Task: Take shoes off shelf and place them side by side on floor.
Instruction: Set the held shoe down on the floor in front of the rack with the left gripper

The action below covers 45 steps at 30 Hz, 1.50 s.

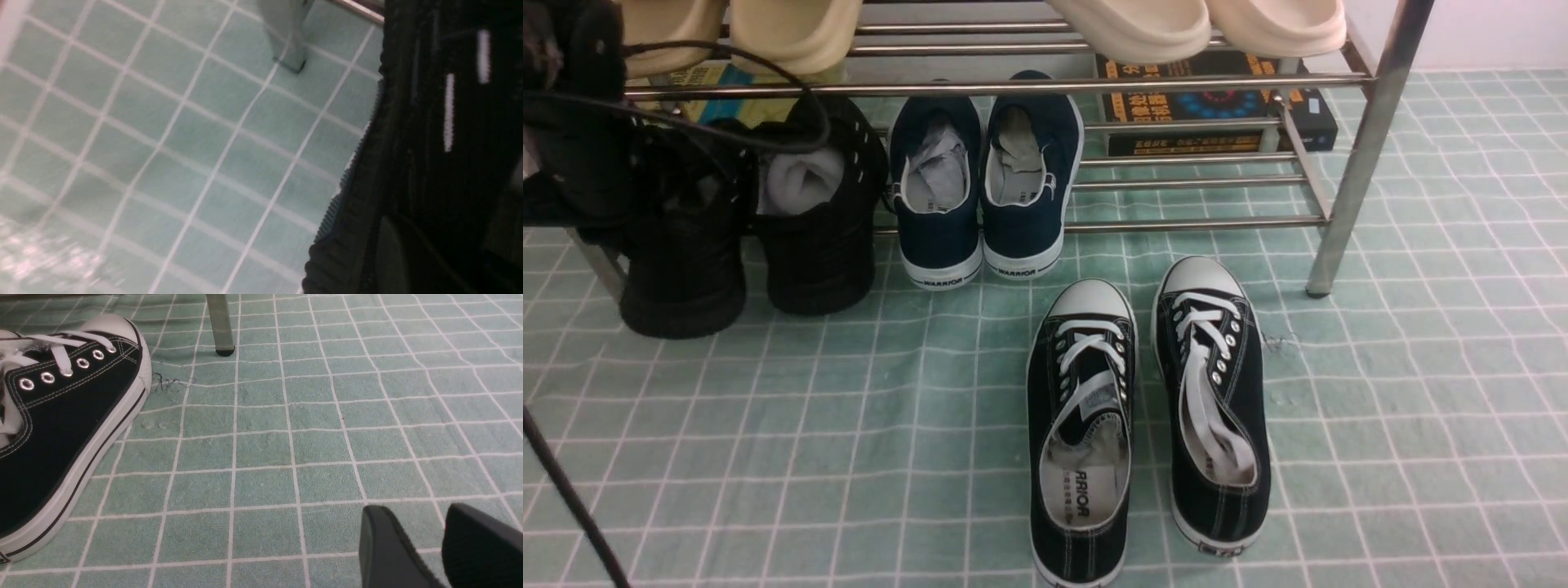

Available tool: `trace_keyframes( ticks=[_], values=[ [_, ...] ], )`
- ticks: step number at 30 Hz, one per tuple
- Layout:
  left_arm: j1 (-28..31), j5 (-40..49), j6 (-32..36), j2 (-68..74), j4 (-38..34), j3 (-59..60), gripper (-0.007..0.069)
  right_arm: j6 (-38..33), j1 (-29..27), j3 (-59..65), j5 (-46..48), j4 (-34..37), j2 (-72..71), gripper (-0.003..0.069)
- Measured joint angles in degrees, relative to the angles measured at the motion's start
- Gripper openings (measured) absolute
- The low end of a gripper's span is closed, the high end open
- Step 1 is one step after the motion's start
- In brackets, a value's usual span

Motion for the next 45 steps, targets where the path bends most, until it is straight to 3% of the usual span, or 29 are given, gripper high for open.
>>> trace_keyframes(
  ticks=[7, 14, 23, 29, 36, 42, 45],
  values=[
    [0.0, 12.0, 7.6, -13.1, -1.2, 1.6, 0.0011, 0.0, 0.0, 0.0, 0.0, 0.0, 0.0, 0.0237],
    [0.0, 12.2, 5.8, -23.6, -1.5, 13.7, 0.0012, 0.0, 0.0, 0.0, 0.0, 0.0, 0.0, 0.0237],
    [0.0, -5.9, -11.3, -30.7, 0.6, 37.5, 0.0013, 0.0, 0.0, 0.0, 0.0, 0.0, 0.0, 0.0239],
    [0.0, -19.1, -15.7, -30.7, 4.4, 46.1, 0.0014, 0.0, 0.0, 0.0, 0.0, 0.0, 0.0, 0.0238],
    [0.0, -25.4, -16.5, -30.8, 8.7, 50.5, 0.0034, 0.0, 0.0, 0.0, 0.0, 0.0, 0.0, 0.0238],
    [0.0, -26.1, -16.8, -30.4, 7.9, 52.2, 0.0144, 0.0, 0.0, 0.0, 0.0, 0.0, 0.0, 0.0238],
    [0.0, -26.7, -16.8, -30.3, 6.2, 52.1, 0.0261, 0.0, 0.0, 0.0, 0.0, 0.0, 0.0, 0.0238]
  ],
)
